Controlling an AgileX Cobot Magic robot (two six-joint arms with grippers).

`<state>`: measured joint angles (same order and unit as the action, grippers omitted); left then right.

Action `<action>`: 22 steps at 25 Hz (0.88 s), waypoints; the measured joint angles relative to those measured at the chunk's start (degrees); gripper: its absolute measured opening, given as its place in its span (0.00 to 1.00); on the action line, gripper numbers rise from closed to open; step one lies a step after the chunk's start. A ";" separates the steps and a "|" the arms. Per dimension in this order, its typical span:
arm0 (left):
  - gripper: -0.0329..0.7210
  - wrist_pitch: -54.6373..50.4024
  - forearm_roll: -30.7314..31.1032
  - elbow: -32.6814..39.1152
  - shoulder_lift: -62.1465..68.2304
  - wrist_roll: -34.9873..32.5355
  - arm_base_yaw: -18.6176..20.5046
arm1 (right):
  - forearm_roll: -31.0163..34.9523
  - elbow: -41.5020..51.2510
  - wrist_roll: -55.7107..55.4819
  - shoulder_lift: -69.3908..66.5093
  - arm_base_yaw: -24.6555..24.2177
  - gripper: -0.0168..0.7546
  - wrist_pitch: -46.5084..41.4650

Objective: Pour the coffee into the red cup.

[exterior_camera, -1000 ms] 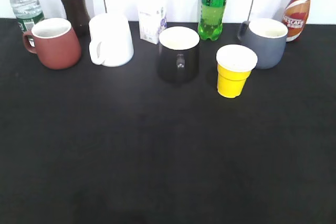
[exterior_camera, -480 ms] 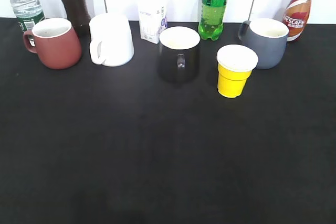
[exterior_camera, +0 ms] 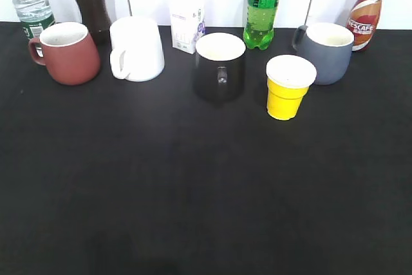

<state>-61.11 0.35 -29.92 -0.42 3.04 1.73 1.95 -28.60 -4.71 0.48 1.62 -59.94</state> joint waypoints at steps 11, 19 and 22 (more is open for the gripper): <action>0.66 0.00 -0.35 0.00 0.00 0.00 0.00 | -0.05 0.00 -0.11 0.00 0.00 0.76 0.00; 0.63 0.00 0.00 0.00 0.00 0.00 0.00 | -0.05 0.00 -0.11 0.00 0.00 0.76 0.00; 0.59 0.00 0.00 0.00 0.00 0.00 0.00 | -0.05 0.00 -0.16 0.00 0.00 0.76 0.00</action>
<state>-61.11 0.35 -29.92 -0.42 3.04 1.73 1.90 -28.60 -4.87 0.48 1.62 -59.94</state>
